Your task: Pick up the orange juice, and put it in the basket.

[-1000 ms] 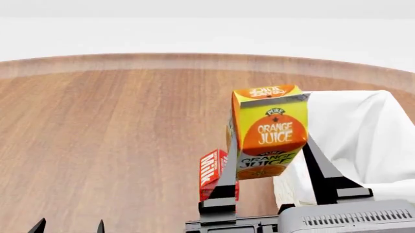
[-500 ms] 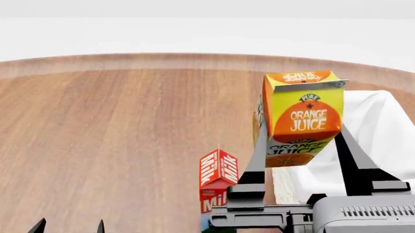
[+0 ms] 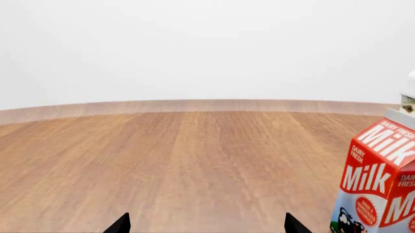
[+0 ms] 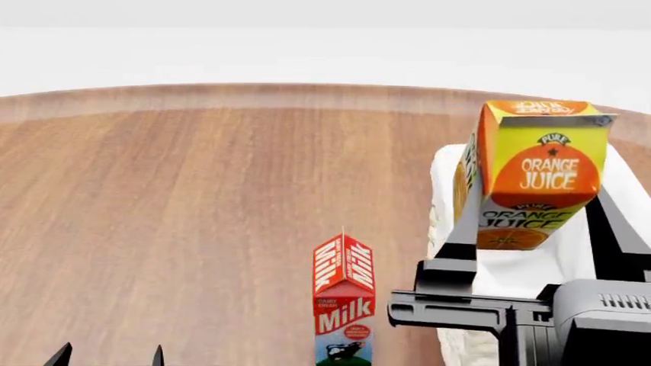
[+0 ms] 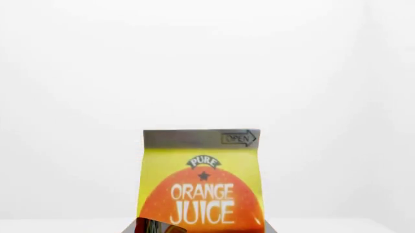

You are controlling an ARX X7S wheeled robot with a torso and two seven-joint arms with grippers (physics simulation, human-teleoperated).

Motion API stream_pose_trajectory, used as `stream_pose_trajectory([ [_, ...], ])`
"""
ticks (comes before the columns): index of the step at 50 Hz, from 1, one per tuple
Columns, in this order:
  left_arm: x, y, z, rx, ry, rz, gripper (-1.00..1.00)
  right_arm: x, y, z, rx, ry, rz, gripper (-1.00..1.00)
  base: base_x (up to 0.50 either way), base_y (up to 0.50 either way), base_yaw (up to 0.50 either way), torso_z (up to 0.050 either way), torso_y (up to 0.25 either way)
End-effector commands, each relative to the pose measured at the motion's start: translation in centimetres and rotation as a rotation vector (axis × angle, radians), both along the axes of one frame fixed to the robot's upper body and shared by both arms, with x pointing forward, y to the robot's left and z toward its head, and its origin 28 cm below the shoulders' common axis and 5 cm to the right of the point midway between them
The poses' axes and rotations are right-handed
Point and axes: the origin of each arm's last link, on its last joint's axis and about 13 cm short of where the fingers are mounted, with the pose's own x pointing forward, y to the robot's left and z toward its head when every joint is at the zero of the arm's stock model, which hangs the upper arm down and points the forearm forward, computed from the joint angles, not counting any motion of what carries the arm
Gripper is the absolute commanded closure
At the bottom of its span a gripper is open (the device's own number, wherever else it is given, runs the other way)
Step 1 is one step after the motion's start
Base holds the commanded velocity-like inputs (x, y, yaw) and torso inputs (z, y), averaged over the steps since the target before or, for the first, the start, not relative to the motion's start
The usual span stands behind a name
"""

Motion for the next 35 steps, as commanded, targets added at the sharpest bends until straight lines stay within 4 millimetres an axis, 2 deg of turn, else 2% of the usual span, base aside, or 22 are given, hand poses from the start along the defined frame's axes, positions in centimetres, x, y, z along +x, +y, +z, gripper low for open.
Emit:
stream_pose_trajectory([
  [1, 0.0, 0.0, 0.0, 0.000, 0.000, 0.000, -1.00, 0.9, -1.1, 0.1, -0.021, -0.019, -0.068, 1.00, 0.00, 0.00, 0.00, 0.000, 0.000],
  [14, 0.0, 0.0, 0.0, 0.000, 0.000, 0.000, -1.00, 2.8, -2.1, -0.4, -0.012, 0.011, -0.120, 1.00, 0.00, 0.00, 0.00, 0.000, 0.001],
  [35, 0.0, 0.0, 0.0, 0.000, 0.000, 0.000, -1.00, 6.7, -2.4, -2.6, -0.039, 0.085, -0.173, 1.00, 0.00, 0.00, 0.00, 0.000, 0.001],
])
